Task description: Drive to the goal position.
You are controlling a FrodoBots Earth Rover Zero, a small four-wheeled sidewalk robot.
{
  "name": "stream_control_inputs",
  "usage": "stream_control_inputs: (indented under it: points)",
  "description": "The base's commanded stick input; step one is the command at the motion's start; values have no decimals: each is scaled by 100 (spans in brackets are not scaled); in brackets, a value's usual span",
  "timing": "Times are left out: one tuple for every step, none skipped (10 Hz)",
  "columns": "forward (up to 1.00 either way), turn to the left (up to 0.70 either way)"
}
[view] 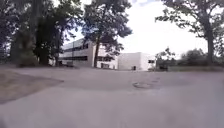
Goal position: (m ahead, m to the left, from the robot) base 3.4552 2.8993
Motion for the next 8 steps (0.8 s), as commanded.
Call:
stream_control_inputs:
  points:
    - [85, 15]
    - [85, 34]
    - [85, 34]
    - [85, 20]
    - [85, 0]
    - [85, 0]
    - [85, 0]
    - [85, 0]
